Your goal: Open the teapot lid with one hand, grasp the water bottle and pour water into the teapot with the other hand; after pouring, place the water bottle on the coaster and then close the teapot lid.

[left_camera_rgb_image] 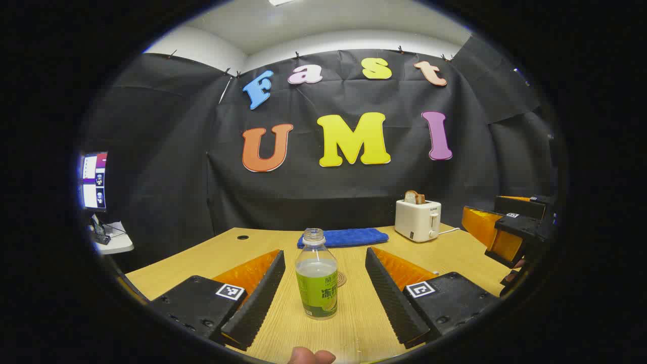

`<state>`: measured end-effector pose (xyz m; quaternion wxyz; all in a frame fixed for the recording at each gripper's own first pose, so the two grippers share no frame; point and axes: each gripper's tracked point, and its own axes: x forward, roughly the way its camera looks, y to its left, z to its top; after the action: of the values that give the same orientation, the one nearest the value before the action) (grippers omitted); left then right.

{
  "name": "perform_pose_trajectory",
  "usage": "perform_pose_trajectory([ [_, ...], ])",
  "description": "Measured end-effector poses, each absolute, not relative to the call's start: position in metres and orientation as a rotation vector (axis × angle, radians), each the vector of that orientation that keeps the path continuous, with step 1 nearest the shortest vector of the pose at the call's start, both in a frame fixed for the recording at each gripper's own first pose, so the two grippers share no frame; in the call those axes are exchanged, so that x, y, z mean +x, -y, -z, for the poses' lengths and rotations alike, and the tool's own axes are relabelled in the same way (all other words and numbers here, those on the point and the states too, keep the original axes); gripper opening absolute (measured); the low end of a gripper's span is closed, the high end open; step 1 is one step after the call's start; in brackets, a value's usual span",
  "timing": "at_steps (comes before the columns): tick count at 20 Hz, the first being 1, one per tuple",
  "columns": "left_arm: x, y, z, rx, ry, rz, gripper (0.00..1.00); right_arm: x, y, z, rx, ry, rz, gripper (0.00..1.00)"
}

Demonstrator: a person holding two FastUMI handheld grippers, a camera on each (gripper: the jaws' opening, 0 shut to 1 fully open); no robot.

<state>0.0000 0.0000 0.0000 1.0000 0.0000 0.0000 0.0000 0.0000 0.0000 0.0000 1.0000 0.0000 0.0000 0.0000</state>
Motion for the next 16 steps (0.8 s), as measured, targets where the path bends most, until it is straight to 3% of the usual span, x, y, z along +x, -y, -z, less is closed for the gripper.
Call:
perform_pose_trajectory([
  [16,-0.0008,0.0006,0.0009,0.008,-0.001,0.006,1.00,0.0035,-0.0049,0.0081,-0.009,-0.008,-0.012,0.96],
])
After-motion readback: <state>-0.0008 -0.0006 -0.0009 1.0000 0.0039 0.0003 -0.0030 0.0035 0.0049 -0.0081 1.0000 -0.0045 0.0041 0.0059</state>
